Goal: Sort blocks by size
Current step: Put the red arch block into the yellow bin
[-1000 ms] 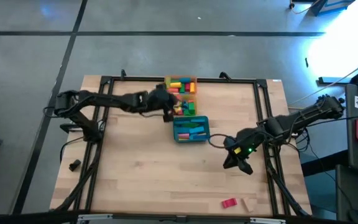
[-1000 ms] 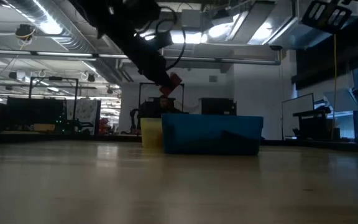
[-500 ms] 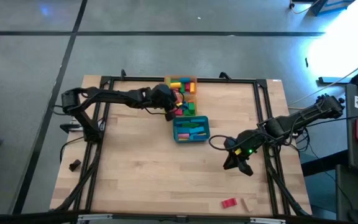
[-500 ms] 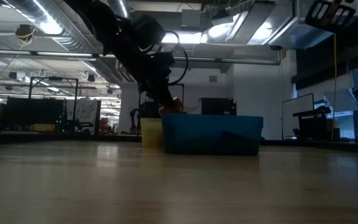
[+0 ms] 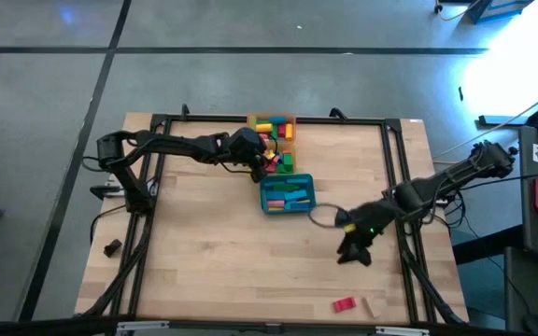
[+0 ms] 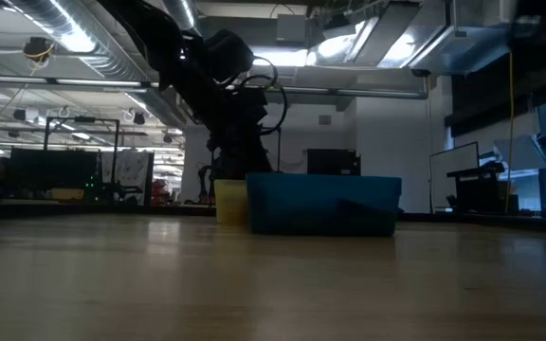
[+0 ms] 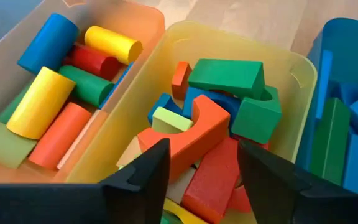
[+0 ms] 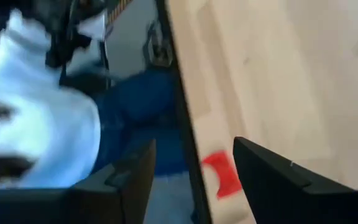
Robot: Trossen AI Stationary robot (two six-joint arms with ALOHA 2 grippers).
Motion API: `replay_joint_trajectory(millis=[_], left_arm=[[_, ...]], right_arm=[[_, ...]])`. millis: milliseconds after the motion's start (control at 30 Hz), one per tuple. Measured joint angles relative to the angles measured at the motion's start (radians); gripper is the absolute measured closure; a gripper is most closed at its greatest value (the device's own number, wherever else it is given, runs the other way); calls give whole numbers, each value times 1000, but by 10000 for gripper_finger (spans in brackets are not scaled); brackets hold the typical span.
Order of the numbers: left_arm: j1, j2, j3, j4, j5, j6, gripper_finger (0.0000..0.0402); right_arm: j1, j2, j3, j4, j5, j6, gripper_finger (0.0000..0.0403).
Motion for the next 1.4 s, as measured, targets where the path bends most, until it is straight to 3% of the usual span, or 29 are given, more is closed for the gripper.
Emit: replay_joint_trajectory(millis=[167,500,633,967,1400], left_arm=[[0,0,0,0,0,-5,222],[0,0,0,-2,0,1,221],[0,0,0,-2,0,-31,221],[0,0,0,-5,0,-34,221],[0,0,0,-6,0,-34,221]], right_arm=[[130,36,0,8,18,12,178],[411,197,0,6,271,-50,182],[473,292,0,6,314,-105,182],[500,463,0,41,308,-125,182],[500,494,0,109,291,-161,182]])
